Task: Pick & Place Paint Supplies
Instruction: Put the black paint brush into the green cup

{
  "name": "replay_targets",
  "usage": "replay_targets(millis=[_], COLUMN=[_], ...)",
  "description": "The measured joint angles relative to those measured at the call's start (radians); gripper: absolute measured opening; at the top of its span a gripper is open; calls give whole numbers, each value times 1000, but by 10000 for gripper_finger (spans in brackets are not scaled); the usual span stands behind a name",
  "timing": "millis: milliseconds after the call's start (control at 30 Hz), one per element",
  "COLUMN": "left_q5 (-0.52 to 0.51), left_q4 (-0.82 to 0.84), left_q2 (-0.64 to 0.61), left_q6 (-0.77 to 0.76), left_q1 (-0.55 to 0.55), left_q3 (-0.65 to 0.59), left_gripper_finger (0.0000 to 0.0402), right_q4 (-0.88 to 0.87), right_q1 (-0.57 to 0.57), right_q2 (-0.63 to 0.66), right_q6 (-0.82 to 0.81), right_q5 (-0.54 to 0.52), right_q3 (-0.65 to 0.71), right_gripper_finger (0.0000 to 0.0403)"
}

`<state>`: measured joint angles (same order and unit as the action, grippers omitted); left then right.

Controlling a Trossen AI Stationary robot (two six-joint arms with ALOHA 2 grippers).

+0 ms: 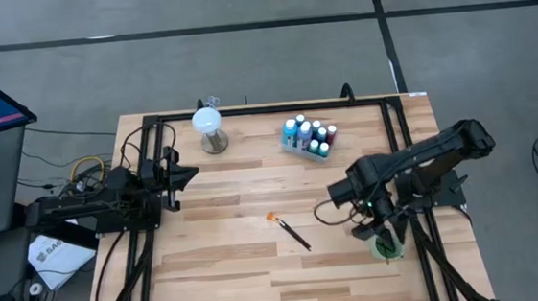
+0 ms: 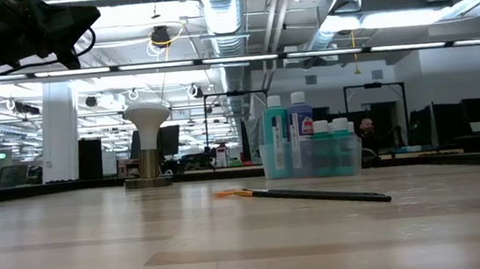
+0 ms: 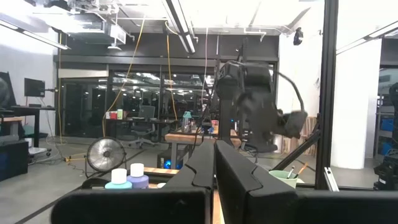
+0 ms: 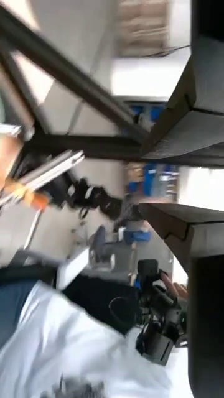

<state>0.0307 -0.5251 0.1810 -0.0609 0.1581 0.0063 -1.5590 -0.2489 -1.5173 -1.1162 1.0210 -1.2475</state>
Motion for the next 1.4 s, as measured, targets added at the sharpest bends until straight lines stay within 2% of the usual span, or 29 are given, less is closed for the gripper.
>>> replay_targets(millis=[100,167,233,333,467,600,700,1000,1267,1400], left_q5=[0,0,0,0,0,0,0,0,0,0], left_q4=[0,0,0,0,0,1,3,-2,0,0], left_q2=[0,0,0,0,0,4,12,48,66,76], left_q6=[0,0,0,0,0,0,0,0,0,0], left_q1=[0,0,0,0,0,0,0,0,0,0], left_q3=[0,0,0,0,0,0,0,0,0,0], left_gripper_finger=[2,2,2,2,2,2,2,2,2,2], right_q4=[37,111,224,416,623,758,834,881,1047,1059], right_q1=[44,78,113,155,182,196,219,250,226,210], right_q2=[0,-2,-2,-3,-60,-163,-260,-472,-497,-501], right_q6=[-8,-26,-33,-20,163,307,383,414,446,446], right_q5=[-76,-170,-313,-584,-819,-980,-1001,-994,-965,-979], right_q3=[-89,-134,-161,-165,-166,-167,-166,-164,-165,-165], right_gripper_finger=[120,117,114,109,107,109,110,110,110,110])
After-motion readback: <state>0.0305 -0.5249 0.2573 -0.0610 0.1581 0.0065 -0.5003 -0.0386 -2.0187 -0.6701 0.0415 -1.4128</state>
